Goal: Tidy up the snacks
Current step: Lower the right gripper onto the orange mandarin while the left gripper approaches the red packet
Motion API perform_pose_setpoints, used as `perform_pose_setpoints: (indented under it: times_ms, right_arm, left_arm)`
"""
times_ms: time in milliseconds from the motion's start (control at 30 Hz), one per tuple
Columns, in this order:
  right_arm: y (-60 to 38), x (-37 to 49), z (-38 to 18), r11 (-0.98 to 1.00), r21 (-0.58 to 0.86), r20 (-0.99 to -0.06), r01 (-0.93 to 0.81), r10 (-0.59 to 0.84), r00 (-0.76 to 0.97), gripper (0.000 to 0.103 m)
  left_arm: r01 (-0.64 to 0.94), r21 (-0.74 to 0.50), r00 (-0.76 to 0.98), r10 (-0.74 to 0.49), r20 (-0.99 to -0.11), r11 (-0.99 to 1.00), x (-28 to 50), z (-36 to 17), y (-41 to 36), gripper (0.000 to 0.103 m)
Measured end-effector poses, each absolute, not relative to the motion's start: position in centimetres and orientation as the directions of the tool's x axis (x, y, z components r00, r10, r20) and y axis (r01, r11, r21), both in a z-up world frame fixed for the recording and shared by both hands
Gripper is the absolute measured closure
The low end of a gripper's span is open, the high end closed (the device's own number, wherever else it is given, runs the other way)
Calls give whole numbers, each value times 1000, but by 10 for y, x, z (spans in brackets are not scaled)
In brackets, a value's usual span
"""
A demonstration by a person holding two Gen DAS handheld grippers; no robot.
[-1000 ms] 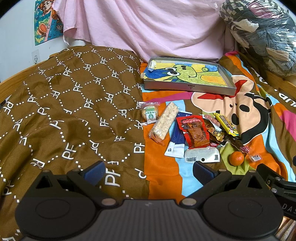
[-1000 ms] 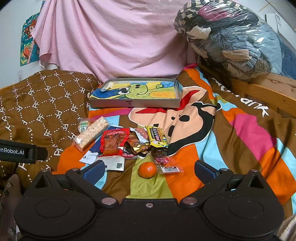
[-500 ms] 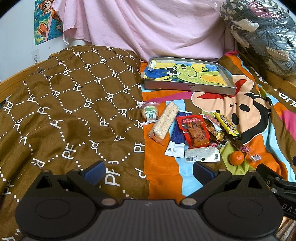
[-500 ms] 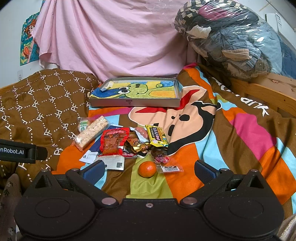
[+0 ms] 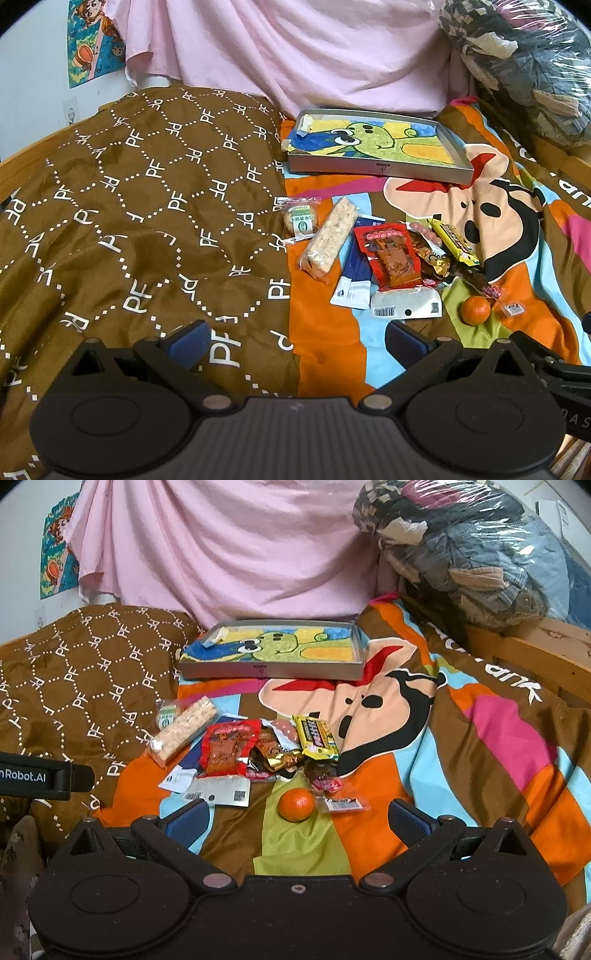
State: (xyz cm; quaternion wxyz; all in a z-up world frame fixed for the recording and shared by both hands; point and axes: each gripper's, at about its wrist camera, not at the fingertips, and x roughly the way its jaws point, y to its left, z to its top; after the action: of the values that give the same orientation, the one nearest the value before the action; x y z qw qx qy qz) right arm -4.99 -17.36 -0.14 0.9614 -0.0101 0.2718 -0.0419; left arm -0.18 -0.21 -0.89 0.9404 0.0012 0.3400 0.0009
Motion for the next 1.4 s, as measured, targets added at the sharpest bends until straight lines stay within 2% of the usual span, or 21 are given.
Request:
perform_pose_setpoints:
  times_ms: [533,1400]
  right_arm:
    - [-179,-29,0,997,-8,-634,82,-68,770,1]
    - [-197,16,4,1000,8,-694,0,5,720,1]
  left_arm:
    - [0,24,742,16,-670,1000,7,-16,-1,0]
    - [40,10,677,-20,-736,999,46,-29,-11,0]
